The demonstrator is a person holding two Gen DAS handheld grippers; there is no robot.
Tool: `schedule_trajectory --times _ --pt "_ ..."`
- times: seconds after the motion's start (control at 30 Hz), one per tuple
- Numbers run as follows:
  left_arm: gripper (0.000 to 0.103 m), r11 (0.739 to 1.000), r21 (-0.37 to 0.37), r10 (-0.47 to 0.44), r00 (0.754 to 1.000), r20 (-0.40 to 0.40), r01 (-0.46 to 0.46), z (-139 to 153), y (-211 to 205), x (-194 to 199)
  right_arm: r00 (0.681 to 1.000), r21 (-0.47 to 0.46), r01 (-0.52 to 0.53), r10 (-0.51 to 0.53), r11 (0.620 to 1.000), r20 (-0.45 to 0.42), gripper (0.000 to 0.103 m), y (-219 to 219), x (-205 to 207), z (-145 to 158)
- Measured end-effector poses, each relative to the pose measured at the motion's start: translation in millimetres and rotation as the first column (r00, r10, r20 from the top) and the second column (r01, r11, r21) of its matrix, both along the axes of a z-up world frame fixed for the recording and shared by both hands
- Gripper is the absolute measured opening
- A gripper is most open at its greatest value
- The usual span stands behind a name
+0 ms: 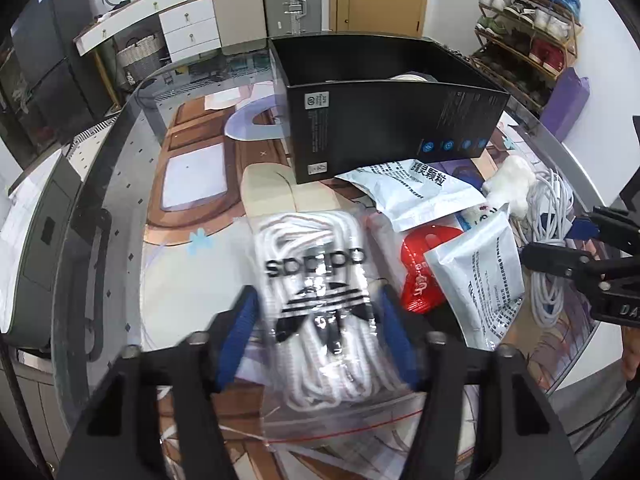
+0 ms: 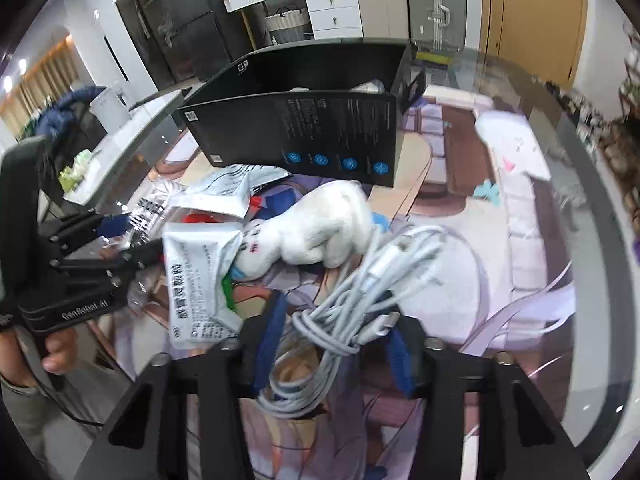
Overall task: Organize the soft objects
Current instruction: 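Lift the Adidas rope bag with the left tool while the right tool lifts the cable coil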
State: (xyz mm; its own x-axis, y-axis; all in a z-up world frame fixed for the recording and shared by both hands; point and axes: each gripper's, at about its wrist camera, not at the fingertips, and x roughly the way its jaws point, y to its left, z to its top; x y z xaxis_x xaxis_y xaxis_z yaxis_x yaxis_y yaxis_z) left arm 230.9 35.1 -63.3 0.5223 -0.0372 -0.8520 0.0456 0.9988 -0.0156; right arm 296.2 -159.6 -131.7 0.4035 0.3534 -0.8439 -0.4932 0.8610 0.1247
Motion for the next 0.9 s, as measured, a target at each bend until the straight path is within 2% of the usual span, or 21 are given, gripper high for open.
schedule_trajectory --times 0.07,0.23,0.9 --pt "0.046 1.0 0.014 -0.004 1.0 0.003 0.004 1.3 -1.5 -0.8 1.0 -0.011 -0.015 0.015 1.0 0.003 0.037 1.6 -0.5 1.9" --pt "0.041 1.0 0.019 -0.009 1.0 0.024 0.008 7.3 -2.8 -2.3 0.998 -0.05 -0.042 0.044 0.998 0.037 0.036 1.1 -8.0 7.5" --pt "0.04 0.999 -0.023 -0.02 0.996 0.089 0.022 33.7 -7.6 -9.8 0.99 0.004 -0.08 0.079 0.997 0.116 0.036 -3.3 -26.5 43.7"
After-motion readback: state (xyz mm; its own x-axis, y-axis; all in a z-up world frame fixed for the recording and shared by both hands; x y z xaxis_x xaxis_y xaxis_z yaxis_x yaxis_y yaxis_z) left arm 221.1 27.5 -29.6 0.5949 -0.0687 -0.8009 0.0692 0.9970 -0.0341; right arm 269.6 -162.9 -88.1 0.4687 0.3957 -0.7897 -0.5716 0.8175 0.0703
